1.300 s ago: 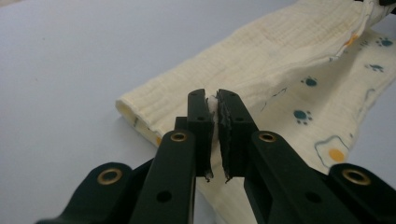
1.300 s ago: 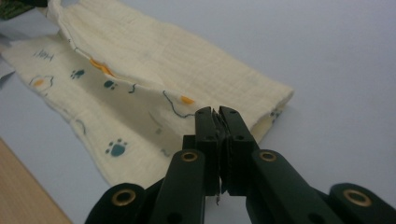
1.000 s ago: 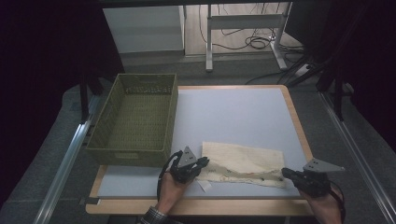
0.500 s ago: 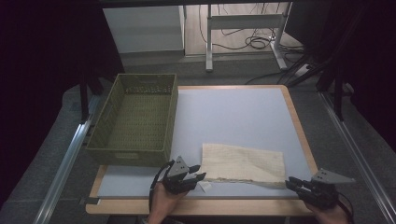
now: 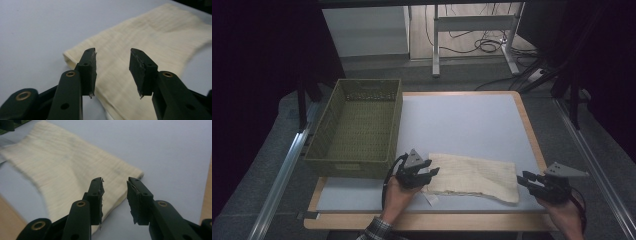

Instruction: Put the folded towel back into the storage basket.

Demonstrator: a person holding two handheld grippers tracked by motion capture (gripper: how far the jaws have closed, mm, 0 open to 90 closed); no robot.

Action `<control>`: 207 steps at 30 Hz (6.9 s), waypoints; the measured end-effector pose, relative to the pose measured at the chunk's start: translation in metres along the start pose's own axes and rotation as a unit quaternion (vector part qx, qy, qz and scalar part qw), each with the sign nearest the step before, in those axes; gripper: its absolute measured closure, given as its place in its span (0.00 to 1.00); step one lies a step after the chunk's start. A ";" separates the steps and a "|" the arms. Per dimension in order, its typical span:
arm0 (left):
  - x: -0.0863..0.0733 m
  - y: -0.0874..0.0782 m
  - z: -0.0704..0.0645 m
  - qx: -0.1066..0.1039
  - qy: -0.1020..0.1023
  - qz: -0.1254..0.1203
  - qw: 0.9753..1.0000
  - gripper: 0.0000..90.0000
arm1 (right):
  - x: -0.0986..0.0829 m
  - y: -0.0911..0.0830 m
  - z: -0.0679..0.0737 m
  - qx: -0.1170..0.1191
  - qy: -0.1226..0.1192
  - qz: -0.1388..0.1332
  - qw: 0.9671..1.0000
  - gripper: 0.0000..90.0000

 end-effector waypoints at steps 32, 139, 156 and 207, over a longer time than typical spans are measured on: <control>-0.002 0.029 0.031 0.040 0.006 0.057 0.998 0.95 | 0.070 0.083 -0.030 -0.059 -0.038 0.029 0.997 0.95; 0.074 0.063 0.021 -0.039 0.010 -0.007 0.999 0.95 | 0.017 0.076 0.141 0.121 -0.079 0.040 0.989 0.95; 0.122 0.119 -0.008 -0.070 0.050 -0.006 0.996 0.95 | 0.013 0.046 0.077 0.080 -0.019 0.012 0.997 0.94; 0.121 0.143 -0.004 -0.065 0.039 0.019 0.997 0.44 | 0.019 -0.013 -0.004 -0.024 0.035 -0.038 0.998 0.74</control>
Point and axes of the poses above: each handheld gripper's, and its own axes: y roughly forward along the jaws, x roughly out of its top, z roughly to its left, the point moved 4 cm from there along y, roughly forward along the jaws, and after that the axes turned 15 degrees about y, right-handed, at the moved point
